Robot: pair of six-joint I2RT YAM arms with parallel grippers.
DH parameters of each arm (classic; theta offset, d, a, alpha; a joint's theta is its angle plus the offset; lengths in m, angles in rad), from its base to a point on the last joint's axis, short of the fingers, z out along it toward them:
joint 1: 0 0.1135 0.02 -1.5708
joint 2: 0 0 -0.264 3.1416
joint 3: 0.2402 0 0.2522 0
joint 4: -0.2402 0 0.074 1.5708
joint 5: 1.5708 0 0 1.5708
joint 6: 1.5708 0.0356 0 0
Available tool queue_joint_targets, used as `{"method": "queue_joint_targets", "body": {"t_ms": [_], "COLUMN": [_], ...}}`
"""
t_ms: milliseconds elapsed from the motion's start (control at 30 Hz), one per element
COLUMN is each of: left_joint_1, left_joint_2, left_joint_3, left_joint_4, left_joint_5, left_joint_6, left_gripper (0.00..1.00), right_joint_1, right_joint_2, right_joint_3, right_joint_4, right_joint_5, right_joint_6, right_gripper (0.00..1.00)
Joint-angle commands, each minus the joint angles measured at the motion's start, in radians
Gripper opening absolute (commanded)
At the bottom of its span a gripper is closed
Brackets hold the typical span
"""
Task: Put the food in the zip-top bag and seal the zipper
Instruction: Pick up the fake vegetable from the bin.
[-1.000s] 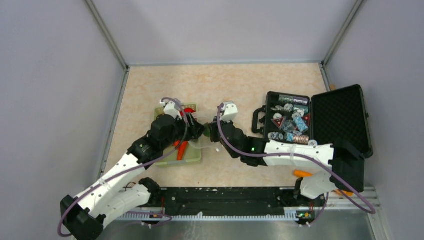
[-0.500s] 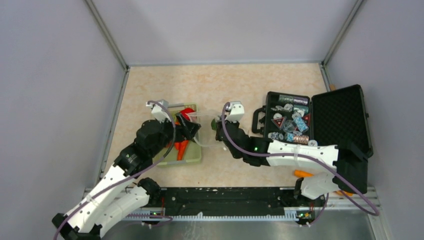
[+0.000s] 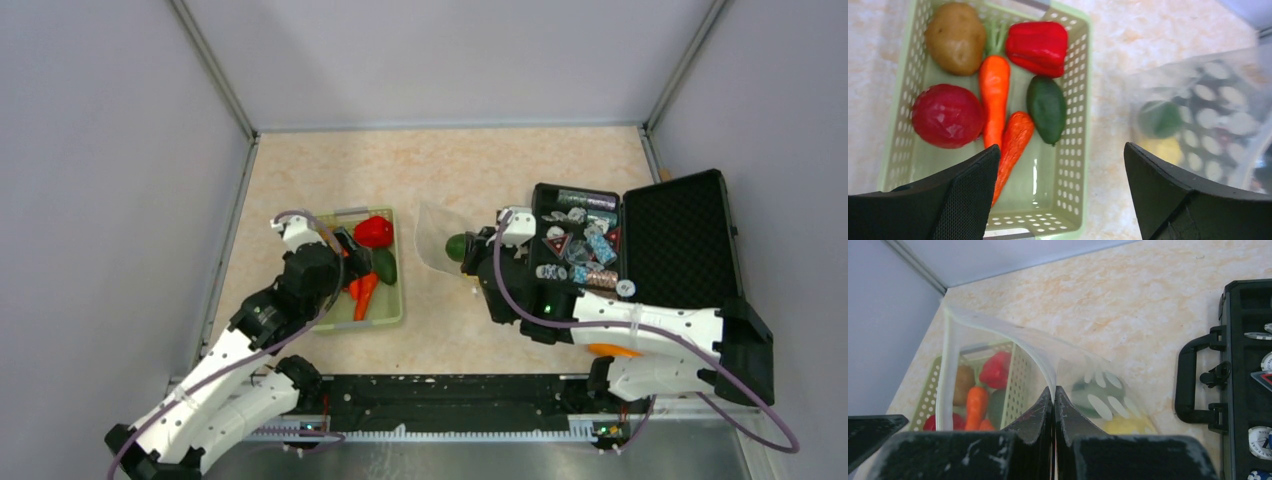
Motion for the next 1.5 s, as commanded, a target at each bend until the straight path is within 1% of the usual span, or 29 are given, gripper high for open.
{"method": "queue_joint_targets", "body": {"t_ms": [0,167,333,433,500,600,733,800,867,1033,1200,1300,1400,1467], "left_joint_1": [0.0,-0.001,0.007,0.016,0.019,0.03,0.043,0.06,0.072,0.079,0.079,0.079,0.079,0.079], "left_joint_2": [0.108,0.186,0.227,0.268,0.305,0.355,0.401,0.418,0.447,0.509,0.578,0.639,0.659,0.657], "left_joint_3": [0.036,0.058,0.078,0.048,0.033,0.004,-0.019,-0.042,-0.045,-0.057,-0.061,-0.048,-0.049,-0.05], "left_joint_4": [-0.065,-0.073,-0.109,-0.052,-0.089,-0.083,-0.062,-0.024,-0.033,-0.023,-0.009,-0.019,-0.005,-0.001], "left_joint_5": [-0.037,-0.019,-0.028,0.076,0.088,0.157,0.188,0.236,0.225,0.224,0.206,0.212,0.234,0.231], "left_joint_6": [-0.039,-0.031,-0.012,0.113,0.121,0.127,0.112,0.133,0.113,0.102,0.098,0.091,0.095,0.091], "left_gripper": [0.92,0.87,0.82,0.82,0.81,0.8,0.76,0.75,0.74,0.65,0.64,0.59,0.48,0.47], "right_joint_1": [-0.006,-0.006,-0.007,-0.007,-0.007,-0.007,-0.009,-0.008,-0.008,-0.01,-0.011,-0.012,-0.013,-0.013], "right_joint_2": [-0.017,0.028,0.034,0.033,0.028,0.022,0.021,0.02,0.015,0.007,0.007,0.012,0.014,0.015], "right_joint_3": [-0.01,0.023,0.029,0.023,0.023,0.019,0.013,0.013,0.013,0.004,0.0,0.005,0.005,0.005], "right_joint_4": [0.062,0.023,0.032,0.032,0.033,0.032,0.031,0.022,0.019,0.02,0.022,0.02,0.019,0.02], "right_joint_5": [0.043,-0.014,-0.057,-0.071,-0.093,-0.094,-0.098,-0.099,-0.097,-0.093,-0.09,-0.096,-0.093,-0.092], "right_joint_6": [-0.024,-0.008,-0.013,-0.023,-0.033,-0.029,-0.018,-0.012,-0.013,-0.009,0.002,0.002,-0.002,-0.002], "right_gripper": [0.0,0.0,0.0,0.0,0.0,0.0,0.0,0.0,0.0,0.0,0.0,0.0,0.0,0.0]}}
